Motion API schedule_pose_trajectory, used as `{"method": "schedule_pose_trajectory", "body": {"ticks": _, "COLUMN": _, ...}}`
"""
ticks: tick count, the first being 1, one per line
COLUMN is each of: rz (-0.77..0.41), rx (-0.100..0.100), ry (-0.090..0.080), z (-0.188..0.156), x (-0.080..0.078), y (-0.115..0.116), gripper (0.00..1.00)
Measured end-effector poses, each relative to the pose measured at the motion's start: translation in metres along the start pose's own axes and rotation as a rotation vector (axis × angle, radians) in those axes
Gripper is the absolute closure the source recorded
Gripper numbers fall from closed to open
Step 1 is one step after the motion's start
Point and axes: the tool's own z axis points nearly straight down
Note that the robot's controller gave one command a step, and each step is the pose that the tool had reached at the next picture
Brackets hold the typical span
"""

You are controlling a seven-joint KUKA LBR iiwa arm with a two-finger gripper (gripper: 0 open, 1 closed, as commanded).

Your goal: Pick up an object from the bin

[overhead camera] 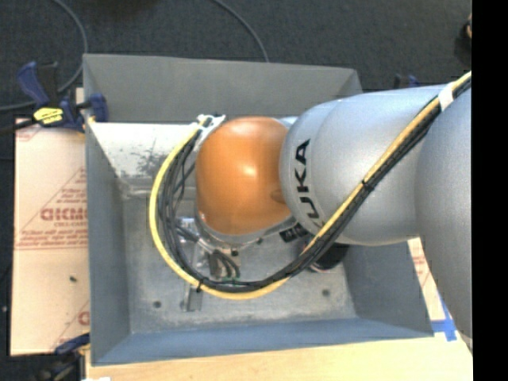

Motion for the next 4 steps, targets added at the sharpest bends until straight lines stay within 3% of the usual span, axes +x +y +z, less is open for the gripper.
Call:
{"method": "schedule_pose_trajectory", "body": {"ticks": 1, "rz": 0.006, "rx": -0.002, "ry": -0.008, "z": -0.004, "x": -0.002, "y": -0.001, "gripper": 0.0}}
{"method": "schedule_pose_trajectory", "body": {"ticks": 2, "rz": -0.131, "rx": -0.001, "ry": -0.012, "z": 0.119, "x": -0.121, "y": -0.024, "gripper": 0.0}}
{"method": "schedule_pose_trajectory", "body": {"ticks": 3, "rz": 0.128, "rx": -0.004, "ry": -0.012, "z": 0.058, "x": -0.085, "y": -0.04, "gripper": 0.0}}
{"method": "schedule_pose_trajectory", "body": {"ticks": 4, "rz": -0.115, "rx": 0.0, "ry": -0.011, "z": 0.095, "x": -0.108, "y": -0.099, "gripper": 0.0}}
